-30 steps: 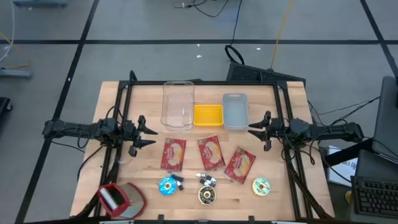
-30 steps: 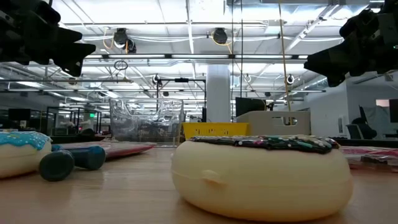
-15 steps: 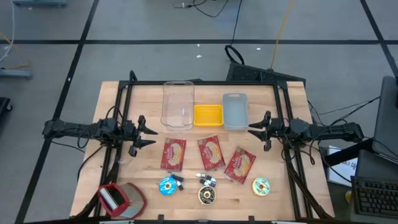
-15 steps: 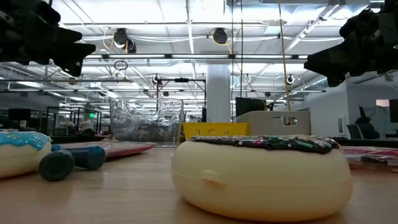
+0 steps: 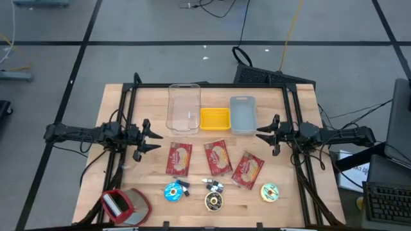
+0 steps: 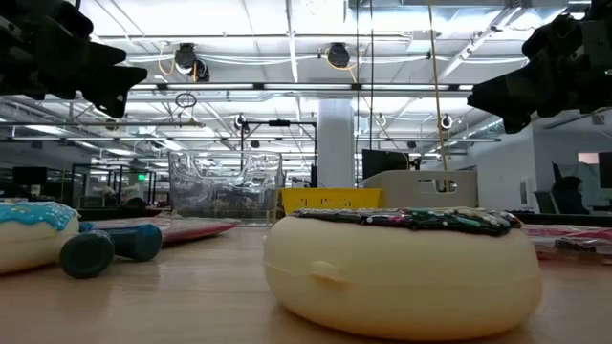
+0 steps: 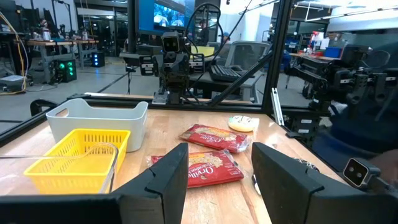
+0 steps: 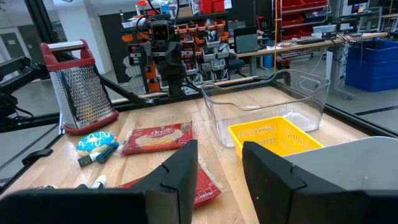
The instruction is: Pick & Place Food Item
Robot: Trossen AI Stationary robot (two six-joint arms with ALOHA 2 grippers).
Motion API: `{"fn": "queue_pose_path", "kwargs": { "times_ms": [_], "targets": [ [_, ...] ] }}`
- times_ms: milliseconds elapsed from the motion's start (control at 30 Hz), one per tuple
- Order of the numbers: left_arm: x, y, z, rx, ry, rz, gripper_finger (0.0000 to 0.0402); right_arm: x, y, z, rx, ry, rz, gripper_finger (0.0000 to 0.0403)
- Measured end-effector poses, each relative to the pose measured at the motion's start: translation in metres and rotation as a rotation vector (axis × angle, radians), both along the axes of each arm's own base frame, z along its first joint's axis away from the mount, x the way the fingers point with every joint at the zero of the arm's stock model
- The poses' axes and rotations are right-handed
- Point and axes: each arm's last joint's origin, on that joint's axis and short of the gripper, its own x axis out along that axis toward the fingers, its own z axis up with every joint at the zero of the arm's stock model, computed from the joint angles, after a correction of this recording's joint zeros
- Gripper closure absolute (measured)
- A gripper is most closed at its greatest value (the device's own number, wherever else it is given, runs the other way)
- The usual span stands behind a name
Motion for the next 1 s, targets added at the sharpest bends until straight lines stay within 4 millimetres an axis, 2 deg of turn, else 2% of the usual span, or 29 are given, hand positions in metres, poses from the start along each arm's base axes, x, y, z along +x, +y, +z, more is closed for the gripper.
{"fn": "queue_pose_path", "kwargs": {
  "times_ms": [633,667,833,1000],
  "targets": [
    [0.0,0.0,0.0,0.0,0.0,0.0,0.0222,0.0,0.0,0.001,0.004,-0.013,0.0,0.0287],
    [0.0,0.0,0.0,0.0,0.0,0.0,0.0222,0.0,0.0,0.002,0.034,-0.029,0.003,0.0287],
    [0.0,0.0,0.0,0.0,0.0,0.0,0.0222,0.0,0.001,0.01,0.431,-0.149,0.069,0.0286],
    [0.0,0.0,0.0,0.0,0.0,0.0,0.0222,0.0,0.001,0.012,0.602,-0.183,0.081,0.0286]
  ]
}}
